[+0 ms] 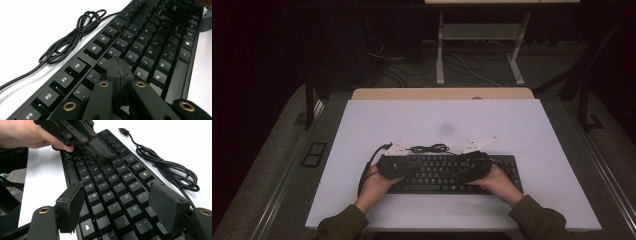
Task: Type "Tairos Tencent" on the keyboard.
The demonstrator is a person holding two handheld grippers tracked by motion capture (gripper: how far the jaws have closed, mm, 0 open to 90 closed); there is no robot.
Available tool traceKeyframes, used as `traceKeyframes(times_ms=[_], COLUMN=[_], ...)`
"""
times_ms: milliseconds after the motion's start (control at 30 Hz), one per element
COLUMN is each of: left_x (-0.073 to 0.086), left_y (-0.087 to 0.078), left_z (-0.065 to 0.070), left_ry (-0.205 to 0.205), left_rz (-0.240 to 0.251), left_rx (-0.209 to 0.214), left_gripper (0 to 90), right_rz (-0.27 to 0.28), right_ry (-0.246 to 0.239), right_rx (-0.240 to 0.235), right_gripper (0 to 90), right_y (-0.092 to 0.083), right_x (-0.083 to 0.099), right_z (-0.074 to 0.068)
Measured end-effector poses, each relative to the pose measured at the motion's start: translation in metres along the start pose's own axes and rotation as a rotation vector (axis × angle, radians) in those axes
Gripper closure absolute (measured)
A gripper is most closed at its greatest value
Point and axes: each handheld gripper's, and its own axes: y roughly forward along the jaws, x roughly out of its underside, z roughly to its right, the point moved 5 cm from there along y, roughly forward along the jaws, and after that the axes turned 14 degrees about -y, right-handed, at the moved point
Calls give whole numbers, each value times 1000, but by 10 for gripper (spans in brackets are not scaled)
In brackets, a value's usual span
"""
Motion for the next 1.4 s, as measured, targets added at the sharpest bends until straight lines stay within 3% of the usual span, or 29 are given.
traceKeyframes(times_ms=[333, 533, 1033, 1400], left_x=[0, -2, -2, 2], left_y=[-2, -7, -26, -46], left_z=[0, 1, 3, 7], left_ry=[-4, -18, -29, -26], left_rz=[2, 25, 91, 146], left_rx=[3, 14, 0, -19], left_gripper=[890, 757, 365, 206], right_rz=[2, 3, 31, 46], right_ry=[2, 10, 39, 65], right_rx=[8, 22, 85, 143], right_gripper=[277, 271, 260, 244], right_y=[-2, -7, -43, -70], right_x=[0, 3, 19, 35], right_z=[2, 4, 12, 12])
